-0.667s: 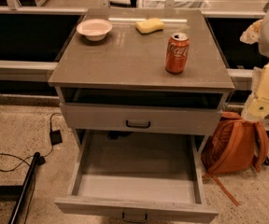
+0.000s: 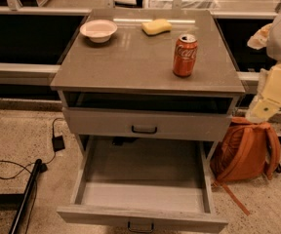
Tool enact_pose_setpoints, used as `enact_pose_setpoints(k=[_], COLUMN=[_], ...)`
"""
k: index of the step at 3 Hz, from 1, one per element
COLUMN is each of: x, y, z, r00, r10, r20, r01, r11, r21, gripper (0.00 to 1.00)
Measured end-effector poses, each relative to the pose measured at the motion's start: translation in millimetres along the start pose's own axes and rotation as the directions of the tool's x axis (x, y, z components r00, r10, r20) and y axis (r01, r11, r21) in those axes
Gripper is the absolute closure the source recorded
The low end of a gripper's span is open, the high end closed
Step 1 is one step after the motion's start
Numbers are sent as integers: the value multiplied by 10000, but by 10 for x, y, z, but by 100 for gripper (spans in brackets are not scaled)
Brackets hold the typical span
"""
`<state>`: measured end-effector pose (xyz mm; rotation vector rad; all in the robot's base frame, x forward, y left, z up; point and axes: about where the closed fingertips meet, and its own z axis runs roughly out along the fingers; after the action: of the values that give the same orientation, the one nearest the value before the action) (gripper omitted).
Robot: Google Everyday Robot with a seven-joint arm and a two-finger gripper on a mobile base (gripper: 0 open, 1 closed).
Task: Place coke can into middle drawer
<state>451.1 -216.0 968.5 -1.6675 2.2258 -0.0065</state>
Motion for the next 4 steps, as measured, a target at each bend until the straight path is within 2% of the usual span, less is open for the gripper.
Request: enact_pose_setpoints(k=[1, 2, 3, 4], x=[-173, -346, -542, -771], y=[-555, -1010, -1371, -1674], z=[298, 463, 697, 949], r00=[9868, 9473, 8855, 8292], r10=[507, 964, 1572, 1992], r20=[1537, 3056, 4373, 5223], r01=[-510, -1126, -1988, -2594], r11=[9987, 9930, 9787, 9648], r21=[-21, 356, 507, 440], gripper=[0, 0, 0, 0])
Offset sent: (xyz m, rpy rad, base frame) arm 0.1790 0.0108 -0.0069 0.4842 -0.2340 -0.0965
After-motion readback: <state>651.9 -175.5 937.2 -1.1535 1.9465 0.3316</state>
